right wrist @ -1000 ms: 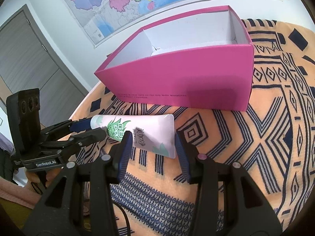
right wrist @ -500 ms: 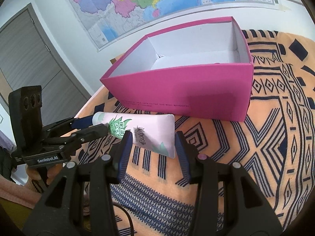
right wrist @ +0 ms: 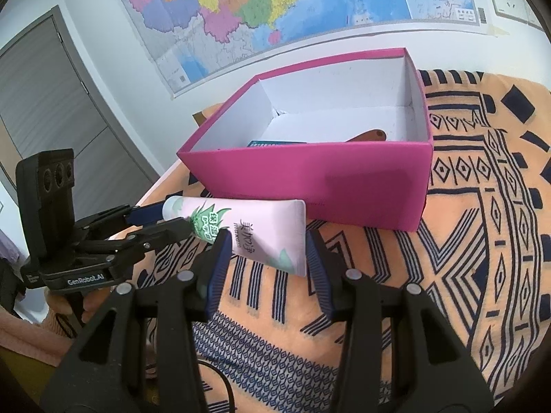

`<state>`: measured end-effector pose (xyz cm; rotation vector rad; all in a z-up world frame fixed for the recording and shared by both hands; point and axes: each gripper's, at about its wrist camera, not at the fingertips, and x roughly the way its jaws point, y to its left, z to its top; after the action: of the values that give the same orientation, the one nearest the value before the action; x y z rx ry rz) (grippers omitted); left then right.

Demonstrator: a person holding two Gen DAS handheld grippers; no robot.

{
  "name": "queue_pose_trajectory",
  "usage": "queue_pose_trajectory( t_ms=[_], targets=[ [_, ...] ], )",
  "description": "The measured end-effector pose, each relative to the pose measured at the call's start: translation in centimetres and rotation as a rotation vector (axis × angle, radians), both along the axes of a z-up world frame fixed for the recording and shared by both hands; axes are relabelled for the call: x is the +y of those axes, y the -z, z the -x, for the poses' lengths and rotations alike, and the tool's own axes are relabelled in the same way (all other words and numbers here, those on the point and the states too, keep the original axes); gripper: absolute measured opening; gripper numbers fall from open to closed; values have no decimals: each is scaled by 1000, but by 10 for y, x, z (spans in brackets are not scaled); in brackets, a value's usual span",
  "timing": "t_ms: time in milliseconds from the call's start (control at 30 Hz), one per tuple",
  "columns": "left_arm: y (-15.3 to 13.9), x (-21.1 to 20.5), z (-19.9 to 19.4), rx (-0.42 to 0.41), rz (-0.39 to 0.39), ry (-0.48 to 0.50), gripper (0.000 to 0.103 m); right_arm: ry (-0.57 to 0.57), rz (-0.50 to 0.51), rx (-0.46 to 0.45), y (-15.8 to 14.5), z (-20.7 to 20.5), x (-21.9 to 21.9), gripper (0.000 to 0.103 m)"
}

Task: Organize rigid objects
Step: 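Lift the aloe tube and carry it to the magenta box rim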

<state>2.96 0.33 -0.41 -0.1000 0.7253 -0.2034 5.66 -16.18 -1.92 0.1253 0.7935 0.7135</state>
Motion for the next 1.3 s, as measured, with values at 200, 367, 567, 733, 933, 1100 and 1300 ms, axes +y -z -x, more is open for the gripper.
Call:
queue_pose_trajectory(
  t_ms=[200, 367, 567, 733, 933, 1100, 1300],
  targets=[
    [-2, -1, -2, -9, -3, 6, 56, 3, 2, -11, -3, 0, -3, 47],
    [-4, -2, -3, -15, -2, 10, 56, 5, 4, -20, -6, 1, -4, 47],
    [-7, -3, -4, -24, -2, 12, 56, 7, 5, -30, -10, 0, -4, 47],
    [-10, -4, -5, -35, -5, 14, 56, 7, 9, -40, -12, 0, -5, 47],
    [-13, -5, -6, -42, -5, 16, 56, 11, 11, -50, -15, 0, -6, 47],
    [-15, -6, -7, -49, -9, 18, 56, 12, 12, -55, -17, 0, -7, 47],
    [-17, -6, -9, -59, -10, 20, 56, 15, 14, -65, -20, 1, -7, 47]
  ],
)
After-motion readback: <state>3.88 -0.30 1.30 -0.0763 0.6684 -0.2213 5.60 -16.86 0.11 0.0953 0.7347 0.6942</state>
